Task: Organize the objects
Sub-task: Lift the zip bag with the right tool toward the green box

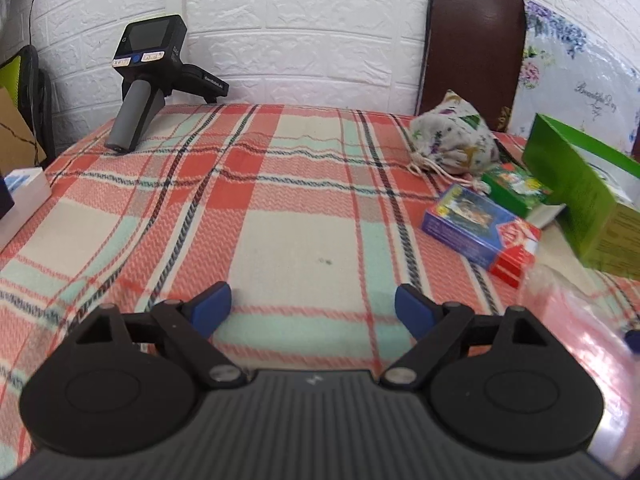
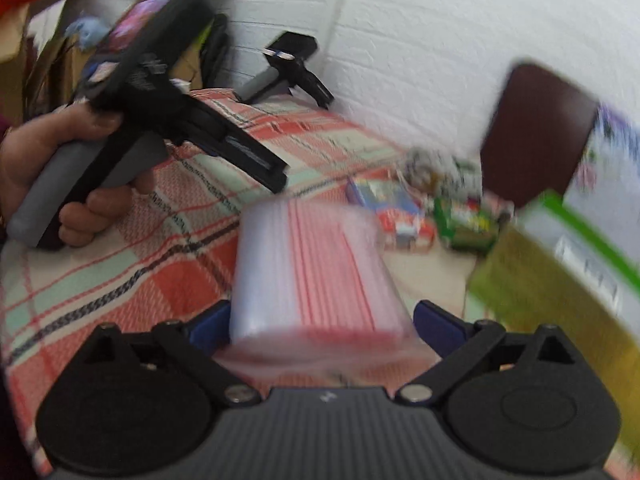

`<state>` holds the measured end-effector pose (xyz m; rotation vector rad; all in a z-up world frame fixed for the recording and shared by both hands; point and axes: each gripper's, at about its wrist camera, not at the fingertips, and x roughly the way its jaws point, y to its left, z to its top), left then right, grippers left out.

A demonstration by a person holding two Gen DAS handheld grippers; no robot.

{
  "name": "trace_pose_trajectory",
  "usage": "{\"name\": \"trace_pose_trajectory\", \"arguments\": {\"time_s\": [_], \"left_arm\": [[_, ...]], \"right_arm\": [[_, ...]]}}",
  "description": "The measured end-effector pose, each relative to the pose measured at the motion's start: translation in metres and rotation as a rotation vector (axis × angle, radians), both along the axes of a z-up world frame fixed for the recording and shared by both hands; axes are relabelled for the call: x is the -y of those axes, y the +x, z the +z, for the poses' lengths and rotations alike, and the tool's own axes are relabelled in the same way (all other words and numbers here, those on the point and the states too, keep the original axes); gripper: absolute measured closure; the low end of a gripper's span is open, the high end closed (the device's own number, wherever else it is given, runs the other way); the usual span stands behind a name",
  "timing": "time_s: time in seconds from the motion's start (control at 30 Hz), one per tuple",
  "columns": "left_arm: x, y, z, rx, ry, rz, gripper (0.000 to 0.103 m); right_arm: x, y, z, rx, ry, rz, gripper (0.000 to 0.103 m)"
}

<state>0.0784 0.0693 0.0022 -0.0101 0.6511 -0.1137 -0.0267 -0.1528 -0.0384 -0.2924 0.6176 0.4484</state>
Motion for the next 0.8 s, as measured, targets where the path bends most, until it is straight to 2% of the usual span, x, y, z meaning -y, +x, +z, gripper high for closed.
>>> {"name": "trace_pose_trajectory", "arguments": {"time_s": [0.1, 0.2, 0.27, 0.37, 0.47, 0.5, 0.53, 0.57, 0.67, 0.77, 0.8], "left_arm": [[-0.002, -0.014, 0.006, -0.031, -0.08, -0.031, 0.014], [0.002, -0.017, 0.017, -0.055, -0.178, -0.081, 0.013], [0.008, -0.018, 0.028, -0.033, -0.209, -0.097, 0.012], [0.027, -0.021, 0.038, -0.016, -0.223, -0.194, 0.012], [0.053, -0.024, 0.033, -0.064, -0.187, -0.322, 0.014], [0.061, -0.026, 0.029, -0.08, -0.173, -0.353, 0.017], [0.068, -0.027, 0.023, -0.106, -0.165, -0.386, 0.03], [0.074, -0.027, 0.016, -0.147, -0.16, -0.412, 0.037], [0.074, -0.03, 0.007, -0.187, -0.242, -0.417, 0.045], [0.068, -0.031, 0.005, -0.218, -0.284, -0.397, 0.046], [0.067, -0.035, 0.006, -0.222, -0.291, -0.394, 0.047]], "right_arm": [[0.012, -0.004, -0.001, -0.035, 0.052, -0.021, 0.003], [0.009, -0.008, 0.0, -0.023, 0.032, -0.018, 0.003], [0.006, -0.012, 0.001, -0.01, 0.014, -0.006, 0.004], [0.009, -0.017, 0.003, -0.013, 0.006, -0.002, 0.002], [0.017, -0.021, 0.002, -0.036, 0.014, -0.019, 0.0], [0.021, -0.021, 0.002, -0.046, 0.019, -0.026, 0.0], [0.024, -0.021, 0.002, -0.058, 0.027, -0.032, 0.0], [0.028, -0.02, 0.001, -0.08, 0.041, -0.035, 0.0], [0.038, -0.021, 0.0, -0.123, 0.084, -0.038, 0.001], [0.037, -0.024, 0.002, -0.112, 0.094, -0.01, 0.016], [0.034, -0.024, 0.003, -0.11, 0.099, 0.005, 0.027]]}}
